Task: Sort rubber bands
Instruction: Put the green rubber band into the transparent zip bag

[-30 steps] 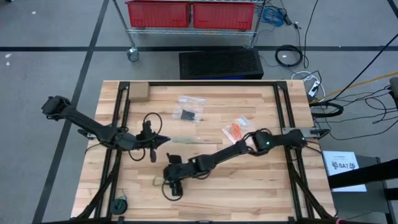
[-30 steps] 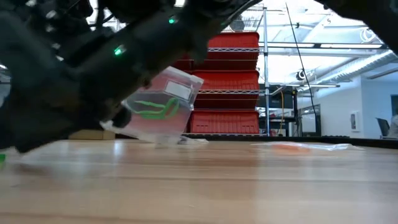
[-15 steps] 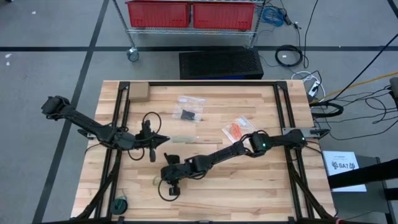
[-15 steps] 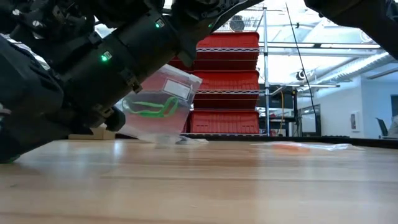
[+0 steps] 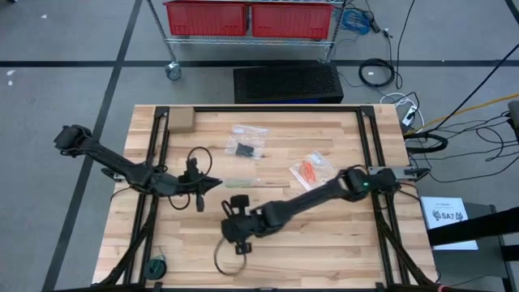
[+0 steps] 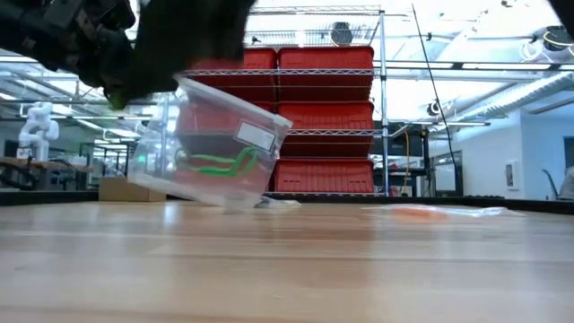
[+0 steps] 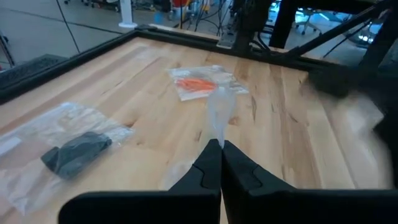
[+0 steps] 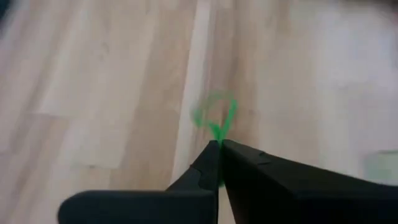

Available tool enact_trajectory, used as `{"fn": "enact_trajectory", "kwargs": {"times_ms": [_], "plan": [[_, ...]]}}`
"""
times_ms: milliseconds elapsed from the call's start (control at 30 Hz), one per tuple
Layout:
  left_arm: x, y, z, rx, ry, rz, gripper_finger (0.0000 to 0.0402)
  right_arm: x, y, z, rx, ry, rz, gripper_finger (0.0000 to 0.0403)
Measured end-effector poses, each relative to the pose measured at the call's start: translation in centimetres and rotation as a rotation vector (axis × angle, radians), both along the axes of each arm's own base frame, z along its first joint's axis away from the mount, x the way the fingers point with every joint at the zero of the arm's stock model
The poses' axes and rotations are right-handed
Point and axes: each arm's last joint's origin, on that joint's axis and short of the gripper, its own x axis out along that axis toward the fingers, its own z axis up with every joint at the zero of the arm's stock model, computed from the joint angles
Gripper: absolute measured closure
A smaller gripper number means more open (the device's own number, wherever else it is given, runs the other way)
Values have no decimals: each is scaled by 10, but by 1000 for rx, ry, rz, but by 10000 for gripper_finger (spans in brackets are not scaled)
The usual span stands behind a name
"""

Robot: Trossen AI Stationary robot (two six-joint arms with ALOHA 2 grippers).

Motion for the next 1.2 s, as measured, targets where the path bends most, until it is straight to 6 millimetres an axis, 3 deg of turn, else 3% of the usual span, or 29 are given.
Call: {"fn": "enact_trajectory", "kwargs": {"times_ms": [100,233,400,533,800,1200], "plan": [[2,-1,-2,1,10,0,401,-24,10,36,-125,-32,-43,402],[6,-3,-3,-12,-6,-21,402,-47,-5,60,-327,-35,-259,403],[10,-6,-6,-20,-10,-44,401,-45,-22,55,-430,-29,-361,403],[13,-7,-9,-15,5,-44,402,-45,-36,39,-487,30,-386,403],[14,-7,-11,-12,13,-44,402,-50,-35,25,-496,72,-395,403],[14,-7,-11,-12,12,-43,401,-58,-33,45,-541,10,-418,403]]}}
